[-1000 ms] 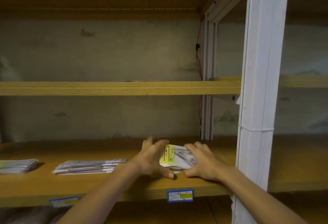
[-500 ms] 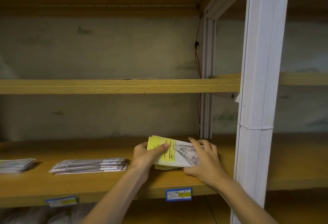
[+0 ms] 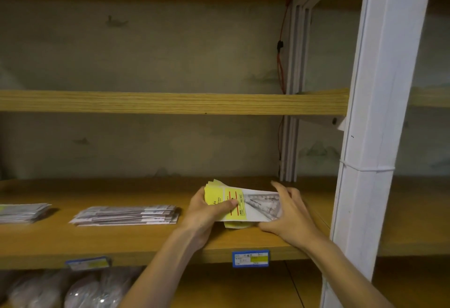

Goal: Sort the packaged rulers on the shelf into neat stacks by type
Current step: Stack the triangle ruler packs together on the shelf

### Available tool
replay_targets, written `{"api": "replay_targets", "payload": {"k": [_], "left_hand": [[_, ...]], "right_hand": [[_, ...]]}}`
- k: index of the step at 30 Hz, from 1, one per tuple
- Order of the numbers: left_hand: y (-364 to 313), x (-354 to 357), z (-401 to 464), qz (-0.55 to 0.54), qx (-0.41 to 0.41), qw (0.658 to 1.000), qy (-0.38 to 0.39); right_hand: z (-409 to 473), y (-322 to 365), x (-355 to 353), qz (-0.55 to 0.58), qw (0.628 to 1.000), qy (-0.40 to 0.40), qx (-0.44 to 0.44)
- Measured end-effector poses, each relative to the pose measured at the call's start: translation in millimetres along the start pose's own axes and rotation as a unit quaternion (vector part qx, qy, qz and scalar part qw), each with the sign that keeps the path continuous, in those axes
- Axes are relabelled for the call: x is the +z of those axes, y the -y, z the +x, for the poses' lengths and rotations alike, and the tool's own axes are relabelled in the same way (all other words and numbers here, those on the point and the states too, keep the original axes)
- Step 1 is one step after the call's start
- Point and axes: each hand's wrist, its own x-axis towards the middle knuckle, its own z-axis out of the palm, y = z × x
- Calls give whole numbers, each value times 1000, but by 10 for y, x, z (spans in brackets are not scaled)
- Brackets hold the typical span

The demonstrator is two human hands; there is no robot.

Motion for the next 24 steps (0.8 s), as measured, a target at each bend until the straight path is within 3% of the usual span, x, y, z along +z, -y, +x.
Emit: {"api": "replay_targets", "payload": {"k": [17,24], "left_hand": [[-27,8,-63,-5,-12,1000,16],[-51,-13,-89,-18,-31,998,58]], "right_hand": [[-33,23,-13,15,1000,15,5],[-21,16,-7,15,999,15,27]]}}
